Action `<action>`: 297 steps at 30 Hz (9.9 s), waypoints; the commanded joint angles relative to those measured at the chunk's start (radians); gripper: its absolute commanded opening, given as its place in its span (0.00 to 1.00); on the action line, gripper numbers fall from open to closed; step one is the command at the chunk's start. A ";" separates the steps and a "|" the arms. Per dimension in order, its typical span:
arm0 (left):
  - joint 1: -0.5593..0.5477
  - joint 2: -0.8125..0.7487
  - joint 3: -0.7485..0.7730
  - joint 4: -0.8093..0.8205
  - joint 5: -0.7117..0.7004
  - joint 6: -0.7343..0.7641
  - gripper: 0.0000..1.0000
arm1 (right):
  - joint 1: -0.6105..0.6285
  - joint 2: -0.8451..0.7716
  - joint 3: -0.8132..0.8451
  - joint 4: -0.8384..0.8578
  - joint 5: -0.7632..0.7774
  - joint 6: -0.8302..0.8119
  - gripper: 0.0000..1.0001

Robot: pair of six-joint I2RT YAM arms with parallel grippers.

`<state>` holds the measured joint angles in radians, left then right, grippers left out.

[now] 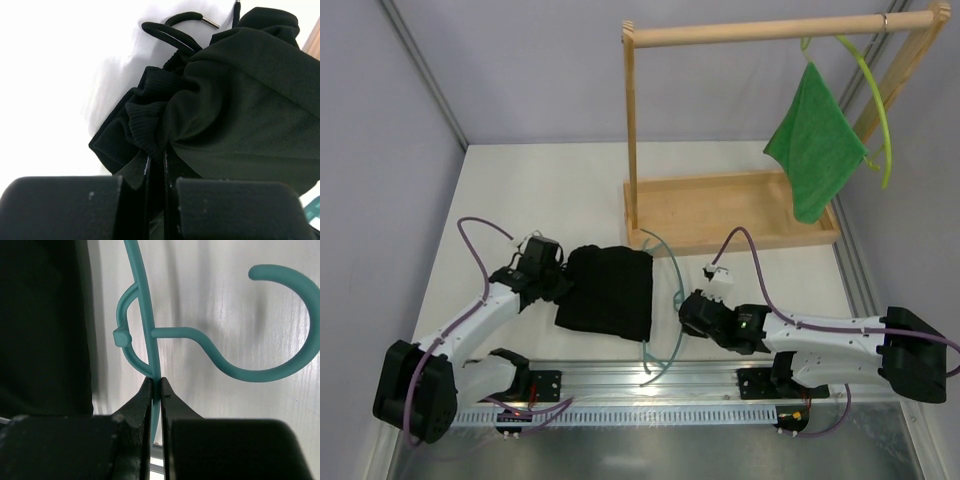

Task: Place the trousers on the hanger
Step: Place trousers on hanger

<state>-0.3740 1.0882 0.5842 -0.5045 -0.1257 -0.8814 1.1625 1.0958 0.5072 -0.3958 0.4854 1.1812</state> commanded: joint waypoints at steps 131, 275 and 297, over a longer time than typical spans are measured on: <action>-0.226 0.027 -0.041 -0.011 -0.014 -0.024 0.29 | -0.208 -0.116 -0.499 0.992 -0.376 -0.308 0.54; -0.341 0.104 0.399 -0.132 0.153 -0.076 0.22 | -0.245 -0.531 -0.265 0.046 -0.088 -0.192 0.04; -0.361 -0.140 0.039 0.093 0.270 -0.109 0.56 | -0.245 -0.536 -0.260 0.046 -0.084 -0.195 0.04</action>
<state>-0.7311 0.9463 0.6891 -0.5659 0.0631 -0.9501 0.9134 0.5652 0.2195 -0.3908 0.3790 0.9955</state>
